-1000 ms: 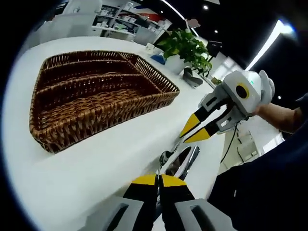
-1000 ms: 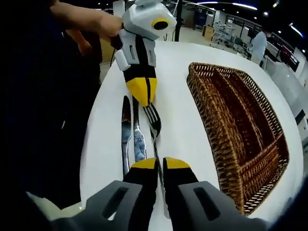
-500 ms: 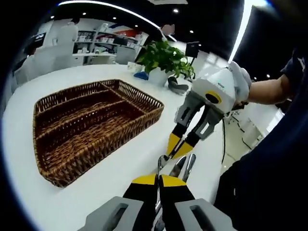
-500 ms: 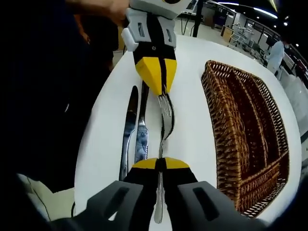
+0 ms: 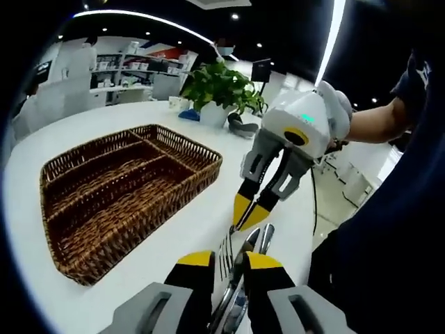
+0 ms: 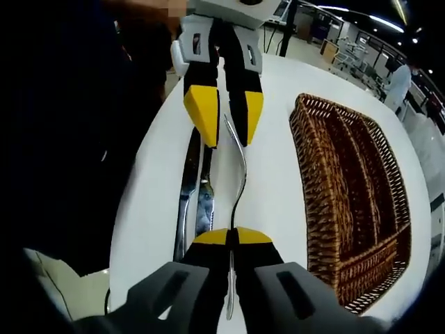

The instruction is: Arrange the knives, forks, and spoons in their matching storage slots by inserting each utensil handle-first until every utensil is classified and aligned in the correct compartment

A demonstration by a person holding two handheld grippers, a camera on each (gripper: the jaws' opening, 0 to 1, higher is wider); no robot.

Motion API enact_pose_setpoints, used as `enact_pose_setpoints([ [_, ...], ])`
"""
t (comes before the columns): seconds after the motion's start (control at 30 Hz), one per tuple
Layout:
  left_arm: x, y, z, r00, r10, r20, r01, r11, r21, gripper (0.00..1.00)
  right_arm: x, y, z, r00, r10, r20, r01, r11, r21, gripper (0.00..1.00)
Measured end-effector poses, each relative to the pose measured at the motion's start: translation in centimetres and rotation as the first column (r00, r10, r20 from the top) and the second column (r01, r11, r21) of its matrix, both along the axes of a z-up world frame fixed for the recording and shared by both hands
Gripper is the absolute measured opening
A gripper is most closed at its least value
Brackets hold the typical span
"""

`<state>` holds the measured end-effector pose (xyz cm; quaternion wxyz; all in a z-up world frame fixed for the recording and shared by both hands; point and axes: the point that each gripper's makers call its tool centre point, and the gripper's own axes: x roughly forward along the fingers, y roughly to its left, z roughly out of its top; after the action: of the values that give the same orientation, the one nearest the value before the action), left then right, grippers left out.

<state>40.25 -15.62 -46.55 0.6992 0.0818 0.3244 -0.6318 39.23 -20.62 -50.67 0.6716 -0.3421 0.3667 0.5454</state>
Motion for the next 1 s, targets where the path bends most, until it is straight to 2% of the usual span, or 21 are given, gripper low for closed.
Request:
enact_pose_setpoints([
  [0.13,0.7,0.5,0.6,0.999,0.021,0.030,-0.021,1.000,-0.003,0.32,0.3,0.1,0.6,1.000,-0.002,0.004,0.002,1.000,-0.012,0.00],
  [0.3,1.5,1.6,1.7,0.995,0.074,0.063,-0.074,0.997,-0.008,0.36,1.3,0.1,2.0,0.999,0.012,0.030,-0.011,1.000,-0.022,0.00],
  [0.37,1.9,1.9,2.3,0.991,0.116,0.060,-0.114,0.993,-0.029,0.42,1.7,0.1,2.6,0.999,0.011,0.039,-0.011,1.000,-0.022,0.00],
  [0.43,2.4,2.4,2.8,0.986,0.149,0.080,-0.147,0.989,-0.033,0.51,2.3,0.1,3.3,0.999,0.009,0.051,-0.009,1.000,-0.019,0.00],
  [0.5,2.6,2.9,3.2,0.981,0.171,0.092,-0.168,0.985,-0.037,0.57,3.0,0.1,4.0,0.998,0.009,0.061,-0.008,1.000,-0.021,0.00],
  [0.6,2.5,3.4,3.5,0.980,0.176,0.096,-0.173,0.984,-0.039,0.57,4.0,0.1,4.8,0.997,0.007,0.073,-0.006,1.000,-0.018,0.00],
  [0.63,2.7,3.6,3.6,0.976,0.182,0.122,-0.179,0.983,-0.037,0.59,4.3,0.0,5.1,0.997,0.010,0.078,-0.009,1.000,-0.019,0.00],
  [0.87,2.9,4.5,3.6,0.968,0.210,0.137,-0.210,0.978,-0.017,0.75,7.0,-0.3,6.5,0.994,0.019,0.108,-0.015,0.999,-0.033,0.00],
  [1.0,2.6,5.0,3.4,0.968,0.212,0.137,-0.214,0.977,0.003,0.79,8.9,-0.5,7.4,0.992,0.024,0.128,-0.018,0.999,-0.045,0.00],
])
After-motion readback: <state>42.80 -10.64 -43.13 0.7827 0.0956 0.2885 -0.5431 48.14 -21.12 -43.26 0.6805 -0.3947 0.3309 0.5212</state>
